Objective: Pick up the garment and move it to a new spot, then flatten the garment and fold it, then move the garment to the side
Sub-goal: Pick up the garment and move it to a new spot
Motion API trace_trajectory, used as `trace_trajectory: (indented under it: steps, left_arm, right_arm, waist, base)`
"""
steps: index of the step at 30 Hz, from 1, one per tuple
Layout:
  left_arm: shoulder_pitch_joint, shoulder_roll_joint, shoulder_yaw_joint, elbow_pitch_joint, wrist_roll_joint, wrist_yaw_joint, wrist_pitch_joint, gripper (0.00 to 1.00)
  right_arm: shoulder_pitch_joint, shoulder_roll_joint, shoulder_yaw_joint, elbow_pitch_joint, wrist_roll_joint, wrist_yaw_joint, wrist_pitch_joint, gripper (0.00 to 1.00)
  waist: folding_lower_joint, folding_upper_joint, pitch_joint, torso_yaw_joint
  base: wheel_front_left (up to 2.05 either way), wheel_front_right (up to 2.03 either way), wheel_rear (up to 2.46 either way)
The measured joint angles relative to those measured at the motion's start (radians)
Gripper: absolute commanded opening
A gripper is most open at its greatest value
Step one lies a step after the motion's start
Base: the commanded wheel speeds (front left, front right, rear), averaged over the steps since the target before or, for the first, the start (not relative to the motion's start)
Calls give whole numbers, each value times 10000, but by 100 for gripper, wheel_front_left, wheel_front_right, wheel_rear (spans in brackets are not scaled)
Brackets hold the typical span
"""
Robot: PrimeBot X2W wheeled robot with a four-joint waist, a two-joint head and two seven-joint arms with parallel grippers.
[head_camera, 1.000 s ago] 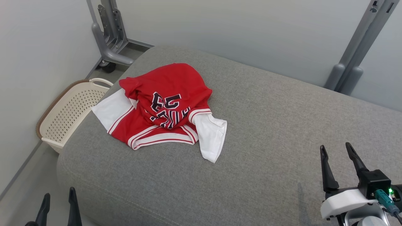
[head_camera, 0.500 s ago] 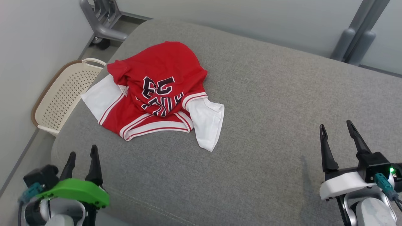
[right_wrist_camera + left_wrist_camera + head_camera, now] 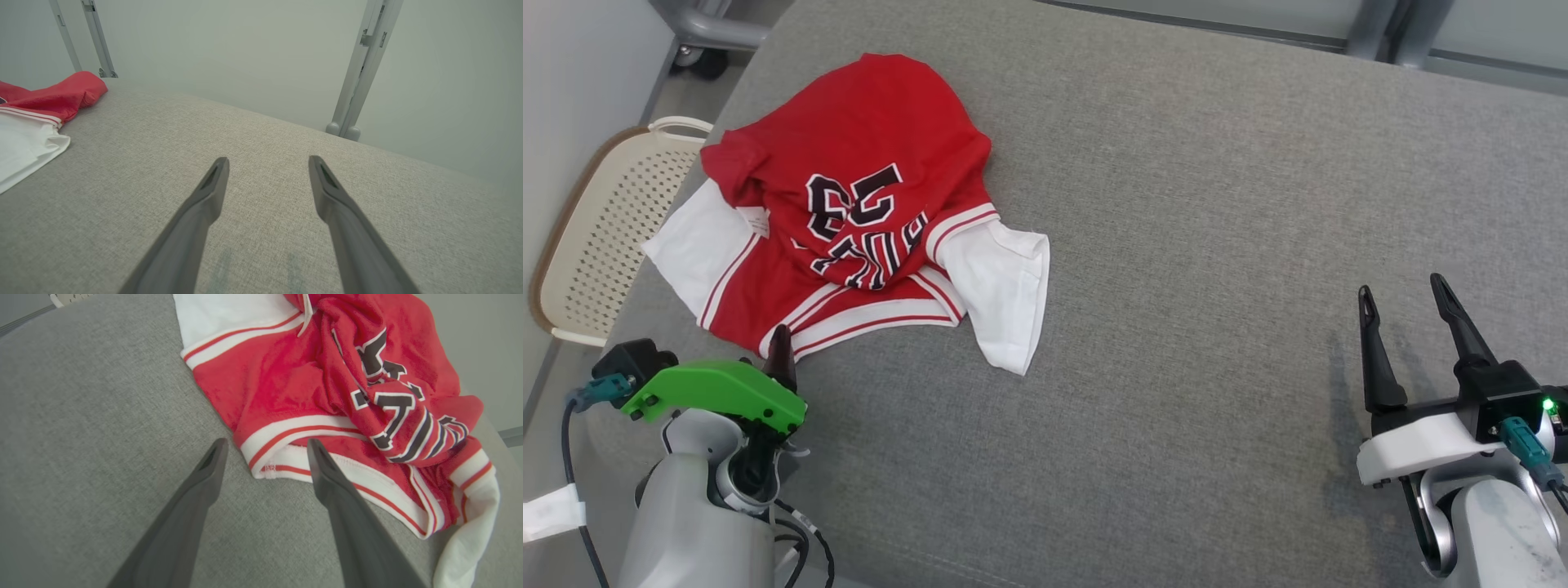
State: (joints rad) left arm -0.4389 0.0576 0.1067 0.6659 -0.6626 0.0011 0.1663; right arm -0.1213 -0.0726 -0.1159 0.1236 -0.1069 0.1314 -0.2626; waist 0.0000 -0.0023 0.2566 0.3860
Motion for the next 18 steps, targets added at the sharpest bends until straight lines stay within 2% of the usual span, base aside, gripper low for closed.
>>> trace_trajectory:
  steps: [4, 11, 12, 13, 18]
  left_arm:
    - [-596, 42, 353, 1037, -443, 12, 73, 100]
    - [-1244, 384, 420, 2245, -439, -25, -163, 99]
    - [-1294, 435, 426, 2383, -456, -88, -203, 62]
    - [-1325, 499, 414, 2495, -464, -157, -259, 0]
    - [-1475, 646, 232, 2771, -439, -717, -569, 0]
  right_arm:
    - [-146, -6, 38, 2, -8, 0, 0, 100]
    - [-237, -21, -42, 27, -8, 0, 0, 100]
    - [-237, -17, -35, 33, -8, 0, 0, 100]
    - [-237, -12, -21, 38, -8, 0, -2, 100]
    - [-248, 15, -21, 61, -6, 0, -2, 100]
  waist:
    - [0, 0, 204, -342]
    - [0, 0, 422, -795]
    - [0, 0, 428, -838]
    - [0, 0, 428, -874]
    - [0, 0, 330, -985]
  base:
    - [0, 0, 0]
    - [0, 0, 0]
    - [0, 0, 0]
    - [0, 0, 0]
    - [0, 0, 0]
